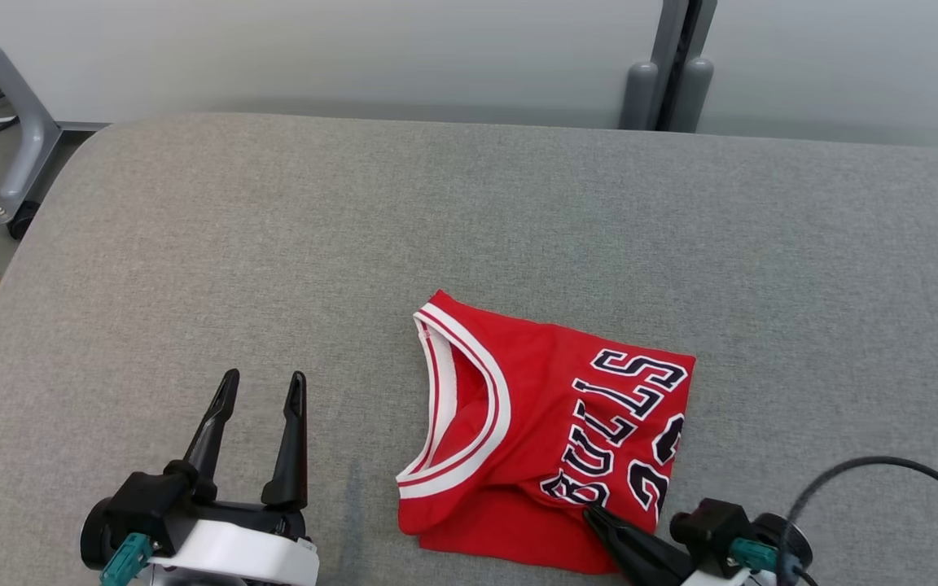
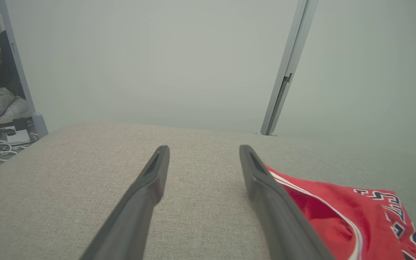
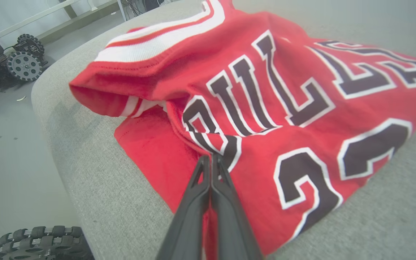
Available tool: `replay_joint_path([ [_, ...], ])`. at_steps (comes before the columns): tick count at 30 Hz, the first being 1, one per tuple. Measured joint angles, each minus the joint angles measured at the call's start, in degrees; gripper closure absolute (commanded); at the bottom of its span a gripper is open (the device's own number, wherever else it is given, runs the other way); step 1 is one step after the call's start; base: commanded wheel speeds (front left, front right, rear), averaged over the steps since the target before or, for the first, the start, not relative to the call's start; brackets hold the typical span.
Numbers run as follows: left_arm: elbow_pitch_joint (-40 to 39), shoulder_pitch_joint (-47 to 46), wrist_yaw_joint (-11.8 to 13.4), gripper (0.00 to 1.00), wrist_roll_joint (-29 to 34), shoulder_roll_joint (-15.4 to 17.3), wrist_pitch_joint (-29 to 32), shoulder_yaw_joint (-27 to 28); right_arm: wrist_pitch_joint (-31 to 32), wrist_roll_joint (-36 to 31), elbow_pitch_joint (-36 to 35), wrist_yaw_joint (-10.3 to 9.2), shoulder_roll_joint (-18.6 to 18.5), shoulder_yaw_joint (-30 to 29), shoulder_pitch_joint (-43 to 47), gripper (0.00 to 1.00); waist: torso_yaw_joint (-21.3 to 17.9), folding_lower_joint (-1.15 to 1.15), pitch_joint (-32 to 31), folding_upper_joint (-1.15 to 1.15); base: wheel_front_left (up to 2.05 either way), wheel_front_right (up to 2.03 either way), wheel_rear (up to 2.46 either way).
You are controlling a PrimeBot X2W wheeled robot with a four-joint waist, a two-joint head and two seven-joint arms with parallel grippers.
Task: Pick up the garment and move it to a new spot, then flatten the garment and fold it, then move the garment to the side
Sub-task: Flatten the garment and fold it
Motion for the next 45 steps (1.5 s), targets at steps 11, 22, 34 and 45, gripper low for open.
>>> replay_joint_path([
  [11, 0.1, 1.1, 0.2, 0.00, -0.1, 0.3, -0.1, -0.1, 4.2, -1.7, -11.8, 0.00, -4.1, -6.7, 11.3, 1.00, -1.3, 0.00, -1.0, 0.00, 0.00, 0.00, 0.00],
  [22, -0.2, 0.9, 0.4, 0.00, -0.3, 0.5, -0.1, -0.5, 8.0, -2.0, -12.9, 0.00, -4.9, -9.1, 15.4, 1.00, -2.1, 0.00, -0.7, 0.00, 0.00, 0.00, 0.00],
  [34, -0.5, 0.9, 1.1, 0.00, -0.7, 1.0, -0.1, -0.4, 3.4, -0.4, -12.4, 0.00, -3.3, -10.1, 12.9, 0.00, -1.9, 0.00, -0.9, 0.00, 0.00, 0.00, 0.00],
  [45, -1.4, 1.2, 2.2, 0.00, -1.2, 2.2, 0.5, 0.2, -2.1, -2.3, -21.8, 0.00, -0.3, -23.9, 14.2, 0.00, -3.6, 0.00, -2.5, 0.00, 0.00, 0.00, 0.00],
])
